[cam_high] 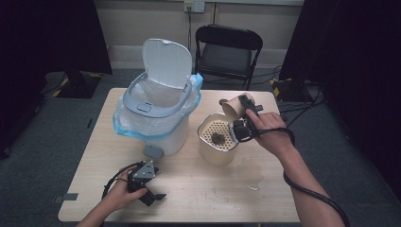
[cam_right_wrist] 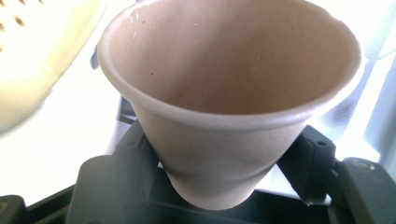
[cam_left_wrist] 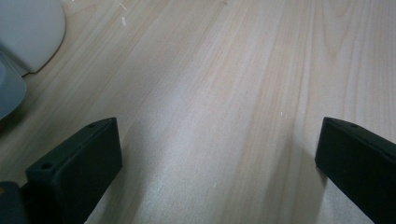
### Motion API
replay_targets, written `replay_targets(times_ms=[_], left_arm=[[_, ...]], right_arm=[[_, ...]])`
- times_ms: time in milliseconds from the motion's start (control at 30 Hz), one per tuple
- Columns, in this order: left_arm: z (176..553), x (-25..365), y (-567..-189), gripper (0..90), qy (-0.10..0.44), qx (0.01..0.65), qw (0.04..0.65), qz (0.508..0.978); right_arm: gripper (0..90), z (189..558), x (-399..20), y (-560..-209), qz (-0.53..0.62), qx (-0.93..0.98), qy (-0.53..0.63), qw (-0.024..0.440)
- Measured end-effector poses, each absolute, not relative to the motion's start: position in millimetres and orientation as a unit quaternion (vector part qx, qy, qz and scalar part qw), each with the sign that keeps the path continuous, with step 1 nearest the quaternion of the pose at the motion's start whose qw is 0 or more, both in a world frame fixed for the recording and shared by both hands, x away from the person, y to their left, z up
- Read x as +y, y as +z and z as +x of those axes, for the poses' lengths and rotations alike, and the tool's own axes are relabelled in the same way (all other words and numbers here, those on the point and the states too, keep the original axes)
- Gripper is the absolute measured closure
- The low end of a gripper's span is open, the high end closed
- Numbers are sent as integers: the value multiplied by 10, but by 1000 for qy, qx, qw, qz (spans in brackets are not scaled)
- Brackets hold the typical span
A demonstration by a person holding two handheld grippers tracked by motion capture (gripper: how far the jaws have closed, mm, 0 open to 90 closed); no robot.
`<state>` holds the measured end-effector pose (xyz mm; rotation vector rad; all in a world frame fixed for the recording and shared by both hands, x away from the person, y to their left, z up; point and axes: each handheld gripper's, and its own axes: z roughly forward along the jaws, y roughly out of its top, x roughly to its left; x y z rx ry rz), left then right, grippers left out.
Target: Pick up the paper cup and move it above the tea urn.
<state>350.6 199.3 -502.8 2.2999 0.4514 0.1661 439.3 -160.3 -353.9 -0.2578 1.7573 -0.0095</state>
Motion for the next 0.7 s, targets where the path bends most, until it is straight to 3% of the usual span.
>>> replay_targets(times_ms=[333,700], left_arm=[[3506,1993,-5028,0,64,177,385,903],[3506,1993,-5029,0,65,177,386,903]], right_arm=[[359,4551,-1740,-3416,37,838,151,522],[355,4641,-1845,-3357,101,843,220,480]])
